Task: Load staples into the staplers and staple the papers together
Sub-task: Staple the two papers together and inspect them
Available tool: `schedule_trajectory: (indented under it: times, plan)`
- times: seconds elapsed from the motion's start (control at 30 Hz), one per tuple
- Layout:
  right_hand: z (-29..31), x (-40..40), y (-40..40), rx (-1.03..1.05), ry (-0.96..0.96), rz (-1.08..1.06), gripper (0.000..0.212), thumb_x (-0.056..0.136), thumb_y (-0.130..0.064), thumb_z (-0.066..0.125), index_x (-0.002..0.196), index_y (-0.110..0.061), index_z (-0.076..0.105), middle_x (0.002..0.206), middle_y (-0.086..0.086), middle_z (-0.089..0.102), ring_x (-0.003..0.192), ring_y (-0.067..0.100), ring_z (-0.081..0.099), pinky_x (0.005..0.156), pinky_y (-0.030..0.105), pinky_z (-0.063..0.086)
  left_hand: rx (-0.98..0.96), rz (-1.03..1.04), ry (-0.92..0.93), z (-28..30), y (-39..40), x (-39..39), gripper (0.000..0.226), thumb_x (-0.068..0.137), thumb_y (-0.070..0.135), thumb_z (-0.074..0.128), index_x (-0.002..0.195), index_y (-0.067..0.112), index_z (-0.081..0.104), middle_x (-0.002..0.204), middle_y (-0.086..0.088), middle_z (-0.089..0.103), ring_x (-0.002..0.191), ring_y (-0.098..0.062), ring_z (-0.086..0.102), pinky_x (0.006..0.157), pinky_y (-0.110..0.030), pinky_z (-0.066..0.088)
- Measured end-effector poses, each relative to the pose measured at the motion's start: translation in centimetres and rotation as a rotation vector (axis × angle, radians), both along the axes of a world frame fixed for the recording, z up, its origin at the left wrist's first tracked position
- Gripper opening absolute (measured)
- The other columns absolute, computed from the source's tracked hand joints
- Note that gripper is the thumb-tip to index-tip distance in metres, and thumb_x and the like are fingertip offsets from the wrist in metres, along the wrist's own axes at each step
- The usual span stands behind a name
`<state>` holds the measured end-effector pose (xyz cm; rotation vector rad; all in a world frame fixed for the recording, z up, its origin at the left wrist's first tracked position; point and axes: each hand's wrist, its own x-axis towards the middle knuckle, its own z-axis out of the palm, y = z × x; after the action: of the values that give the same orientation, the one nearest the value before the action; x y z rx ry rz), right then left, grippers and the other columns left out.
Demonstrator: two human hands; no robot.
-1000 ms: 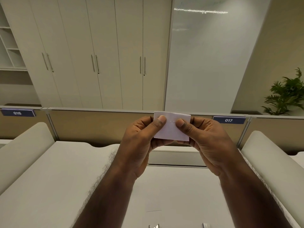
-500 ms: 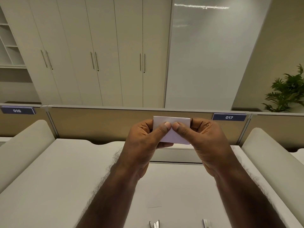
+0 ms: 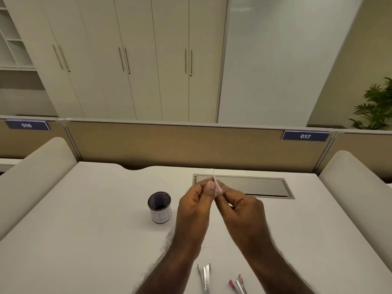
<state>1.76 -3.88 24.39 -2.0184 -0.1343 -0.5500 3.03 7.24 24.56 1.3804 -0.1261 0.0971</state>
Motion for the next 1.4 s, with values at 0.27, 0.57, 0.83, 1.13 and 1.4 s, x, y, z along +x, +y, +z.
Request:
schedule_trajectory:
  times: [0.27,0.57,0.83,1.13,1.4]
  plan:
    - [-4.1,-0.6,1.9,-0.118,0.165,0.038,0.032,0.087,-0.04,0.066,0.119,-0.044,0.063,0.129,-0.032,0.05,0.12,-0.007,0.05,0.101,0.016,0.042,-0.002,0.048,0.169,-4.1,2.3,0.6,0.019,0.096,0.027,0.057,0.113,0.032,0.064,0.11,0.006,0.071,0.105,-0.017,0.068,0.085,-0.03,0.058]
    - [-7.2,1.4,1.3,0.251,0.441,0.024,0.027,0.091,-0.024,0.065,0.118,-0.027,0.062,0.11,-0.012,0.066,0.095,0.008,0.065,0.075,0.022,0.056,0.153,-0.009,0.263,-7.7,5.5,1.5,0.01,0.096,0.022,0.059,0.101,0.025,0.067,0.104,-0.001,0.068,0.102,-0.027,0.064,0.084,-0.046,0.059]
    - [-10.7,2.9,1.9,0.409,0.572,0.059,0.013,0.09,-0.016,0.066,0.1,-0.012,0.074,0.082,0.001,0.075,0.071,0.013,0.071,0.059,0.021,0.055,0.296,-0.013,0.187,-11.7,7.8,3.3,0.018,0.095,0.021,0.055,0.099,0.033,0.069,0.097,0.012,0.071,0.093,-0.011,0.066,0.079,-0.032,0.056]
    - [-13.7,7.3,4.8,0.274,0.443,-0.059,0.016,0.092,-0.016,0.064,0.104,-0.012,0.073,0.089,0.003,0.073,0.072,0.013,0.07,0.056,0.021,0.058,0.971,0.199,0.16,-21.9,12.7,6.3,0.046,0.094,0.02,0.053,0.14,0.019,0.048,0.147,0.001,0.047,0.136,-0.019,0.041,0.113,-0.039,0.032]
    - [-15.0,12.8,9.9,-0.112,0.239,-0.051,0.007,0.09,-0.02,0.063,0.09,-0.027,0.066,0.084,-0.014,0.063,0.074,0.003,0.062,0.063,0.021,0.053,1.538,0.071,0.151,-27.1,13.9,6.2,0.063,0.083,0.038,0.065,0.142,0.019,0.049,0.155,-0.011,0.035,0.142,-0.036,0.033,0.105,-0.066,0.033]
